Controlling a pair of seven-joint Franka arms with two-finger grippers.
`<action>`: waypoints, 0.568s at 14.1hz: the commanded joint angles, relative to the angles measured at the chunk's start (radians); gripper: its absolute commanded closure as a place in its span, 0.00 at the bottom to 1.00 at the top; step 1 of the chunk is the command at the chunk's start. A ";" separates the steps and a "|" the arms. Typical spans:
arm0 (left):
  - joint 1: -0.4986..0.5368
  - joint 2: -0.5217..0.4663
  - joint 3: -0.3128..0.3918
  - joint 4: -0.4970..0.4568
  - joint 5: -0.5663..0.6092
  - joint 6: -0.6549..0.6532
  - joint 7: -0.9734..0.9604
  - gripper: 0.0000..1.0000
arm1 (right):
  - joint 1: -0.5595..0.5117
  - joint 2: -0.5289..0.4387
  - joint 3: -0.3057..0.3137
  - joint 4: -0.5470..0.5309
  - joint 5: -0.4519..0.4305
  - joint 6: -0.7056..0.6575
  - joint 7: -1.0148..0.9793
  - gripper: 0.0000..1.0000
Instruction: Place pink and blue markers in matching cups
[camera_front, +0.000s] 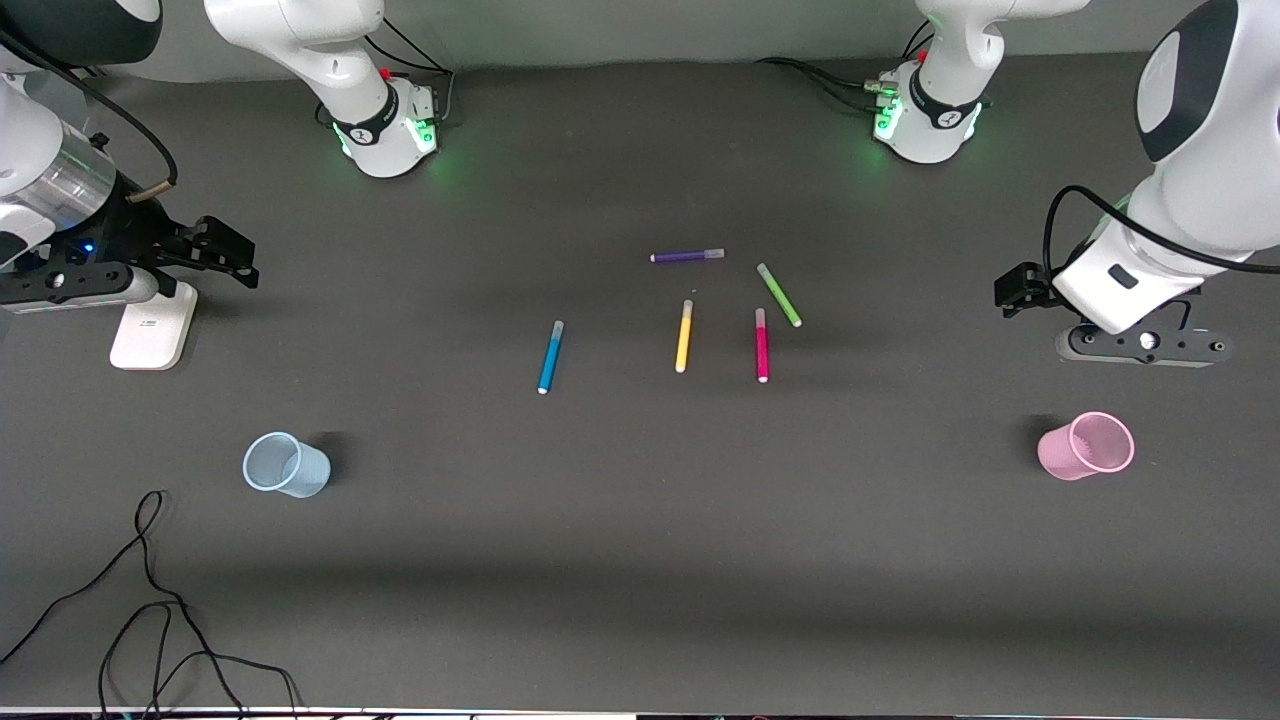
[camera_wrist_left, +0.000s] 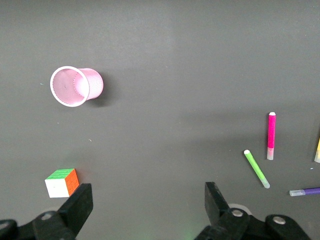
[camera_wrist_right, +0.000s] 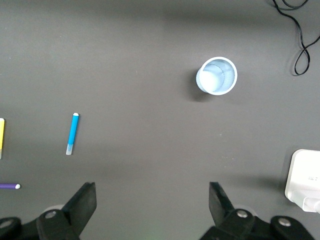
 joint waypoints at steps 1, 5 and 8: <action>-0.010 -0.029 0.010 -0.026 0.004 0.011 -0.009 0.00 | -0.001 0.008 -0.005 0.017 0.016 -0.005 -0.023 0.00; -0.010 -0.029 0.008 -0.028 0.002 0.009 -0.009 0.00 | 0.000 0.021 -0.002 0.020 0.016 -0.008 -0.024 0.00; -0.010 -0.029 0.008 -0.028 0.002 0.008 -0.010 0.00 | 0.014 0.061 0.007 0.048 0.022 -0.016 -0.011 0.00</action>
